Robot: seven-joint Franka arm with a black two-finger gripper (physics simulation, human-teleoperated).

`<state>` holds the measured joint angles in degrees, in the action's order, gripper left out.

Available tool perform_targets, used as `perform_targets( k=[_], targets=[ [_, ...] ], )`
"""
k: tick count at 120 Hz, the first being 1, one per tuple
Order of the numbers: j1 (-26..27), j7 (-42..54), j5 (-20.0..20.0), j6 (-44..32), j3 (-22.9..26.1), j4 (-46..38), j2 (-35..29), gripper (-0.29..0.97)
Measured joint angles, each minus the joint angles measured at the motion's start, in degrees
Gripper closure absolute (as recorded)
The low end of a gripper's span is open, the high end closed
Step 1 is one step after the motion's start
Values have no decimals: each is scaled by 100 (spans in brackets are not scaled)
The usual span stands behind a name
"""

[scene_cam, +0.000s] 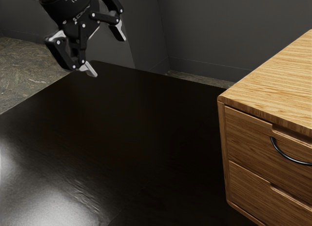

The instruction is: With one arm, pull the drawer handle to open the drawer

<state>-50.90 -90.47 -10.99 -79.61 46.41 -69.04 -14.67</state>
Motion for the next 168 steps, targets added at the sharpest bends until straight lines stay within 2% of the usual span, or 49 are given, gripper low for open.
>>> perform_targets(
  k=[5, 9, 21, 30, 45, 54, 63, 104, 127, 168],
  targets=[
    [-645, 29, -162, -9, 519, -21, -81, 0],
    [-961, 51, -269, -17, 793, -30, -113, 0],
    [-1323, 102, -671, -106, 1146, -298, -426, 1],
    [-1816, 175, -1194, -227, 1469, -473, -811, 2],
    [-2046, 318, -1894, -380, 1769, -525, -1314, 6],
    [-2098, 414, -2379, -436, 1794, -642, -1416, 8],
    [-2125, 480, -2667, -490, 1809, -763, -1455, 11],
    [-2135, 582, -3012, -651, 2360, -789, -1658, 32],
    [-2253, 658, -3319, -998, 2752, -978, -1740, 36],
    [-2415, 849, -3750, -1406, 3024, -1005, -2009, 37]
  ],
)
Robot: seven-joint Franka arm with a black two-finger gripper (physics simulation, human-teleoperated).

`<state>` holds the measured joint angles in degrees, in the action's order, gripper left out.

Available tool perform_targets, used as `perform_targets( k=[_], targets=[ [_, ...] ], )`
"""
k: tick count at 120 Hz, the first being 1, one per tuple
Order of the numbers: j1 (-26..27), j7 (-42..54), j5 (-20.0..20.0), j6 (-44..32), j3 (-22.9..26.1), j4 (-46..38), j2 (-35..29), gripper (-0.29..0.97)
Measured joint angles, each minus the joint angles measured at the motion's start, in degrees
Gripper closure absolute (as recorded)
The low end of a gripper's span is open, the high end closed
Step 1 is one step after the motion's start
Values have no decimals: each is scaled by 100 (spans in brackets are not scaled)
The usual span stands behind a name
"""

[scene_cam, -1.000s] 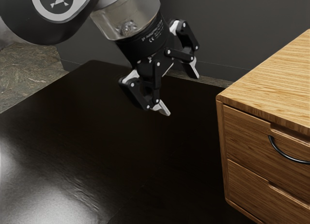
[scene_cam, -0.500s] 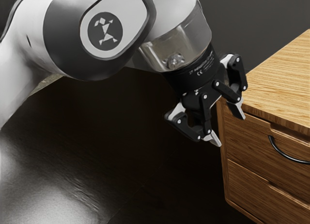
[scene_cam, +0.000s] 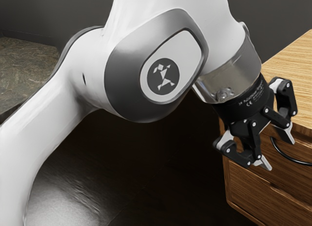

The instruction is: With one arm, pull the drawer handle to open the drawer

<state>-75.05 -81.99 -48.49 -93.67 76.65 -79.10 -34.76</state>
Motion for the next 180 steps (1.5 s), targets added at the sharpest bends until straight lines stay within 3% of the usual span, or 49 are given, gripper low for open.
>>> perform_targets(
  k=[121, 180],
  targets=[
    [-81, 455, -212, -486, 421, -253, -161, 46],
    [-130, 633, -238, -611, 390, -354, -182, 54]
  ],
)
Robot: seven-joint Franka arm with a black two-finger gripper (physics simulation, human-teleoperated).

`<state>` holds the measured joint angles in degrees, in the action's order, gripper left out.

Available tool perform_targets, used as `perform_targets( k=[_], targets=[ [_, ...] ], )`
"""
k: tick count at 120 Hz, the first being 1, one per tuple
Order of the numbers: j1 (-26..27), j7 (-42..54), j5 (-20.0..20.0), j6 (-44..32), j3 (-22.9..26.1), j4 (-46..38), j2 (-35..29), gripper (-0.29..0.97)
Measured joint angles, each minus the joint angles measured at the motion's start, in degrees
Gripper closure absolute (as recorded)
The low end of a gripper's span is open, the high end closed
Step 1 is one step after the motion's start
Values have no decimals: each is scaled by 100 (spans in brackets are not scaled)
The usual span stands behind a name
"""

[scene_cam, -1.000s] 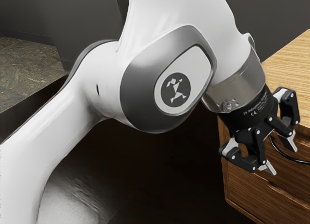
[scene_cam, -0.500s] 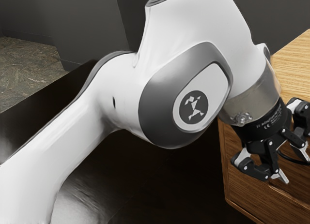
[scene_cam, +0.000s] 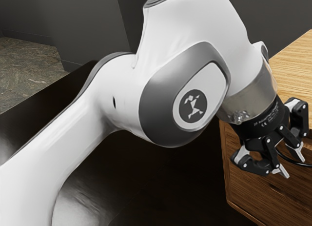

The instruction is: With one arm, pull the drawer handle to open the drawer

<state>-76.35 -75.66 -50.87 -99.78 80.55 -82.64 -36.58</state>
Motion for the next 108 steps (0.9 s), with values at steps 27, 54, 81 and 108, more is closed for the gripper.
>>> perform_targets(
  k=[27, 54, 81, 108],
  targets=[
    [14, 46, 10, -2, 5, -8, -41, 57],
    [98, 79, 26, -1, -31, -15, -38, 58],
    [382, 107, 45, 8, -282, -143, -11, 59],
    [693, 128, 53, 4, -543, -362, 0, 58]
  ],
)
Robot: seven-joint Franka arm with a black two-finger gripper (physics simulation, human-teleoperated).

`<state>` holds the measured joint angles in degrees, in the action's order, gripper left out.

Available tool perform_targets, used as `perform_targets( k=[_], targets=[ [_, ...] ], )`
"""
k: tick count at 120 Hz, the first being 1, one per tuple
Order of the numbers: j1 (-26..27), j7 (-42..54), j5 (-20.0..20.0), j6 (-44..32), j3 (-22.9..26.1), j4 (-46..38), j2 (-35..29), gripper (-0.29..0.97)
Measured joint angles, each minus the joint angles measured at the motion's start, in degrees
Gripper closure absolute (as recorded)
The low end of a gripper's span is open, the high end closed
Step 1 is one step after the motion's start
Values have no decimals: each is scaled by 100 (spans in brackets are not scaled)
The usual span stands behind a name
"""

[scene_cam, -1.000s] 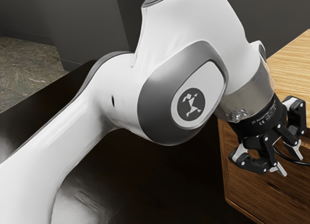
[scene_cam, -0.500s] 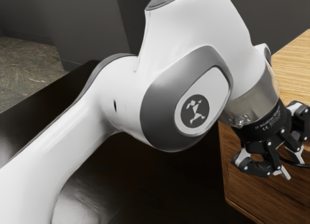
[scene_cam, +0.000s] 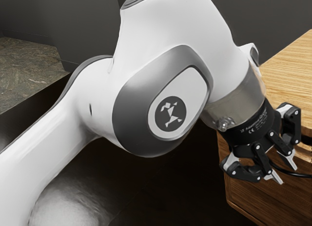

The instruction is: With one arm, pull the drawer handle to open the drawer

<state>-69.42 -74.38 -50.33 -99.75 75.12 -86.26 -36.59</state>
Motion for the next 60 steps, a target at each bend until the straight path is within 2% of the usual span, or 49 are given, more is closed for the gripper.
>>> perform_targets(
  k=[60],
  targets=[
    [810, 44, 49, -27, -691, -548, -48, 58]
  ],
)
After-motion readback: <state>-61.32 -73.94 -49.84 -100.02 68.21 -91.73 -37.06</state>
